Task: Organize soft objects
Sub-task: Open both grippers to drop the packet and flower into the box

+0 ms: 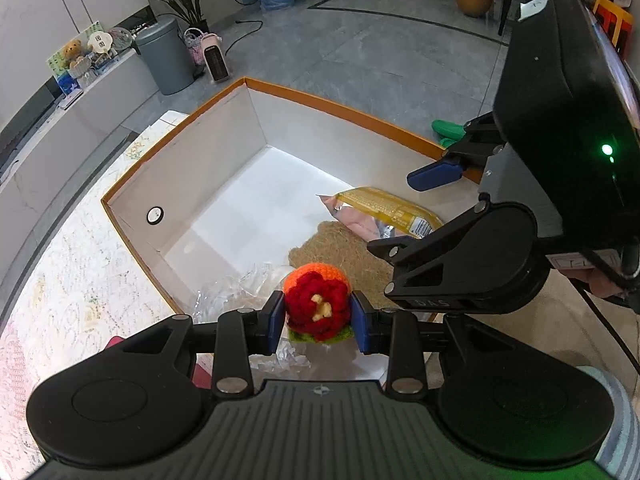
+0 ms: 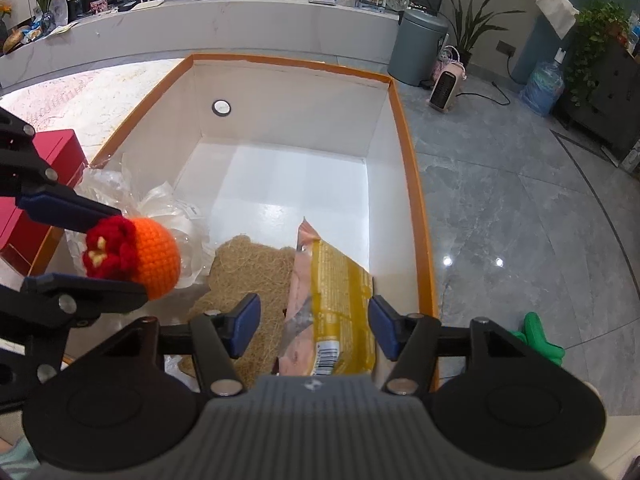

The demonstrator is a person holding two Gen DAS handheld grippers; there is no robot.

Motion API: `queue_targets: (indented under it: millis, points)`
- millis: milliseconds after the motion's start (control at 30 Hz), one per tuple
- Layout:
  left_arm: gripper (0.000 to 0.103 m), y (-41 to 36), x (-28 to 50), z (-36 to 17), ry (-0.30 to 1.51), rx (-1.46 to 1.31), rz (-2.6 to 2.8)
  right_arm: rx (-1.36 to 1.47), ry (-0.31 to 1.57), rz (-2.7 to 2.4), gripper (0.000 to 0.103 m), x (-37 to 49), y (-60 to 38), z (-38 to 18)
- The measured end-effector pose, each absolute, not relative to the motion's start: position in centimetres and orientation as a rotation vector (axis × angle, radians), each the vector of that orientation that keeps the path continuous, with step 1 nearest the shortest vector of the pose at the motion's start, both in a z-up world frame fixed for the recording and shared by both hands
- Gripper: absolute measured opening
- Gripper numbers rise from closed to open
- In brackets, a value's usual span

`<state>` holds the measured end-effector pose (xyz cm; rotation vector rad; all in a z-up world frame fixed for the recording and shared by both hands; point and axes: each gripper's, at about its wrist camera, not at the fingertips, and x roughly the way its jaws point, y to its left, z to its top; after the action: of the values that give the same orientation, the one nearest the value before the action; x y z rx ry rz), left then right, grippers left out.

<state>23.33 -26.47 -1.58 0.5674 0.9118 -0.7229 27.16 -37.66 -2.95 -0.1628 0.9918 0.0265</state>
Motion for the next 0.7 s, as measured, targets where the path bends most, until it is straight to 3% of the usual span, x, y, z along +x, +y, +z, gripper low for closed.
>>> queue_targets:
  millis: [367,700]
  points:
    - [0.054,-25.9,23.0,-2.0,0.913,0.552,-0.706,-0.141,0.976,0.014,0.062,26.6,-37.4,-3.2]
    - [0.056,-23.7,21.3,-0.3,0.854,0.46,-0.693,-0.122,0.935,0.001,0.062,25.7,-36.5,-2.2]
